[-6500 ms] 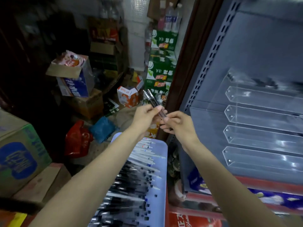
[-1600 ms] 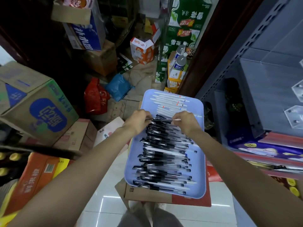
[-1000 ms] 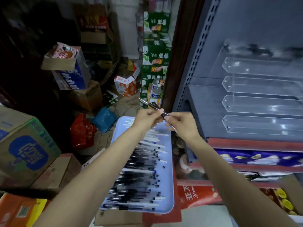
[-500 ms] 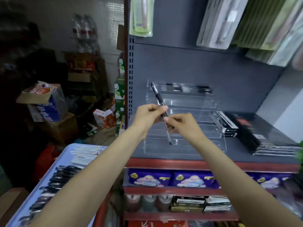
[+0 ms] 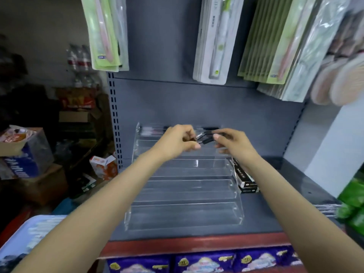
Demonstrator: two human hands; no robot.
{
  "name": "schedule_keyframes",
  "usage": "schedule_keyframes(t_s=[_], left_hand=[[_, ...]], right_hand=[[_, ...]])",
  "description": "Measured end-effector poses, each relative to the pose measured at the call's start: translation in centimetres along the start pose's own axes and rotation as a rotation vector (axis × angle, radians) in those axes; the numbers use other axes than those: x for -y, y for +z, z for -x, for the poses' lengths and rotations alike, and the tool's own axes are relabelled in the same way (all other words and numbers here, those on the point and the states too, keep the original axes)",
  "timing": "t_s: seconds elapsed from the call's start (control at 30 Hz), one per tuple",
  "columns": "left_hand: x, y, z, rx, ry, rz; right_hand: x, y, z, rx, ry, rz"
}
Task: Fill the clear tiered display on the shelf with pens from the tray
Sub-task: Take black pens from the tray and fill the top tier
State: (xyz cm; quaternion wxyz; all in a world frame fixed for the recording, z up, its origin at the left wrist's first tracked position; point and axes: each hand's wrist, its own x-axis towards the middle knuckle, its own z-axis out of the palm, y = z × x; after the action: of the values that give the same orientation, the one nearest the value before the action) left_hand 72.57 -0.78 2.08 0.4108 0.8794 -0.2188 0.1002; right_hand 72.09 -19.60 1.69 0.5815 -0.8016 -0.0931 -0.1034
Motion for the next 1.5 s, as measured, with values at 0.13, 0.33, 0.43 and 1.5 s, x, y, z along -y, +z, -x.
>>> schedule_keyframes(t_s=[0.13, 0.33, 0.43, 1.5], left_hand=[[0.5, 0.9, -3.2, 0.011, 0.038, -0.078], [1.3, 2.6, -5.6, 0.004, -0.045, -0.159], [1.1, 3.2, -6.4, -0.044, -0.094, -0.245], [1.2, 7.9, -10.3, -0.021, -0.022, -0.939]], right_hand=[[-1.4, -2.2, -1.9, -0.022, -0.032, -0.1], [-3.9, -3.9, -3.9, -0.023, 0.007, -0.103], [-5.2, -4.7, -5.1, -0.049, -0.002, -0.002], [-7.4, -5.7, -7.1, -0.014, -0.241, 0.345]])
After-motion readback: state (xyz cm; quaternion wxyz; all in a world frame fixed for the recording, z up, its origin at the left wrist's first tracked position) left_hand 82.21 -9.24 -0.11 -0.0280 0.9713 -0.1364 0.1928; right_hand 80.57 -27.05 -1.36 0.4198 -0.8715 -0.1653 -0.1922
